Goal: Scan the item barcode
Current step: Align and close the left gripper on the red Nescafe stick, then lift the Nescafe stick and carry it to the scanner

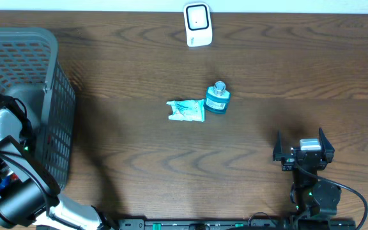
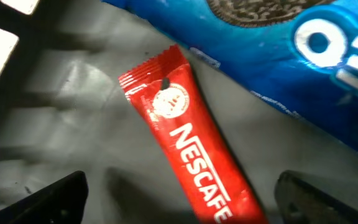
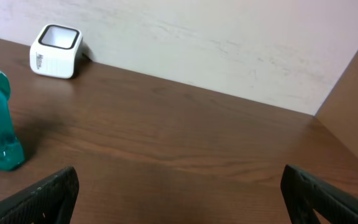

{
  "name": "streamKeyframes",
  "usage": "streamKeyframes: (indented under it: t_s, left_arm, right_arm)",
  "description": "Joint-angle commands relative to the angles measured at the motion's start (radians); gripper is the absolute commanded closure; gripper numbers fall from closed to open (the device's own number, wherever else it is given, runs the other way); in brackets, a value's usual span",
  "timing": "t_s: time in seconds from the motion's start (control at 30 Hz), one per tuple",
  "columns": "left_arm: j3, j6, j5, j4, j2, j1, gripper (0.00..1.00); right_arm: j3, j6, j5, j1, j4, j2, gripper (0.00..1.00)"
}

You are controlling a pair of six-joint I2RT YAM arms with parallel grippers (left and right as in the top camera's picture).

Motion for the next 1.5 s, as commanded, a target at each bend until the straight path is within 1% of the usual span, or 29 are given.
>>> streamKeyframes:
  t_s: [0.0,0.03,0.1,0.13,0.27,0.43,0.5,0.57,0.77,0.9,1.07,1.17,1.27,1.33,1.37,1.47]
  left_arm:
    - [-0.015,-0.001,0.061,-0.004,0.090,0.004,0.46]
    - [-0.015,-0.001,0.063,-0.004,0.097,0.004,0.64]
    - [-0.016,0.000,0.062,-0.004,0.106,0.004,0.86]
    - [-0.016,0.005,0.062,-0.004,0.109,0.004,0.92]
    - [-0.016,0.046,0.058,-0.003,0.111,0.004,0.93]
    - [0.024,0.188,0.067,0.000,0.064,0.004,0.93]
    - [0.059,0.257,0.081,-0.001,0.019,0.004,0.93]
    - [0.096,0.296,0.082,-0.005,-0.035,0.004,0.93]
    - [0.212,0.353,0.144,-0.005,-0.236,0.004,0.93]
    - [0.281,0.372,0.261,-0.008,-0.372,0.004,0.93]
    - [0.316,0.373,0.431,0.005,-0.532,0.003,0.93]
    - [0.317,0.400,0.579,0.042,-0.622,-0.018,0.93]
    - [0.317,0.448,0.691,0.083,-0.688,-0.097,0.93]
    - [0.317,0.507,0.698,0.090,-0.716,-0.197,0.93]
    - [0.316,0.601,0.689,0.076,-0.722,-0.325,0.93]
    - [0.309,0.656,0.613,0.002,-0.702,-0.526,0.93]
  right_arm:
    - [-0.001,0.013,0.005,0.003,-0.005,-0.005,0.01]
    - [-0.001,0.013,0.006,0.003,-0.005,-0.005,0.01]
    - [-0.001,0.013,0.005,0.003,-0.005,-0.005,0.01]
    - [-0.001,0.013,0.006,0.003,-0.004,-0.005,0.01]
    - [-0.001,0.013,0.006,0.003,-0.005,-0.005,0.01]
    - [-0.001,0.013,0.005,0.003,-0.005,-0.005,0.01]
    - [-0.001,0.013,0.005,0.003,-0.005,-0.005,0.01]
    - [-0.001,0.013,0.005,0.003,-0.005,-0.005,0.01]
    - [-0.001,0.013,0.006,0.003,-0.005,-0.005,0.01]
    - [-0.001,0.013,0.005,0.003,-0.005,-0.005,0.01]
    - [-0.001,0.013,0.005,0.003,-0.005,-0.005,0.01]
    - [-0.001,0.013,0.005,0.003,-0.005,-0.005,0.01]
    - [-0.001,0.013,0.005,0.003,-0.005,-0.005,0.01]
    - [-0.001,0.013,0.005,0.003,-0.005,-0.005,0.01]
    - [-0.001,0.013,0.006,0.003,-0.005,-0.005,0.01]
    - [-0.001,0.013,0.005,0.003,-0.005,-0.005,0.01]
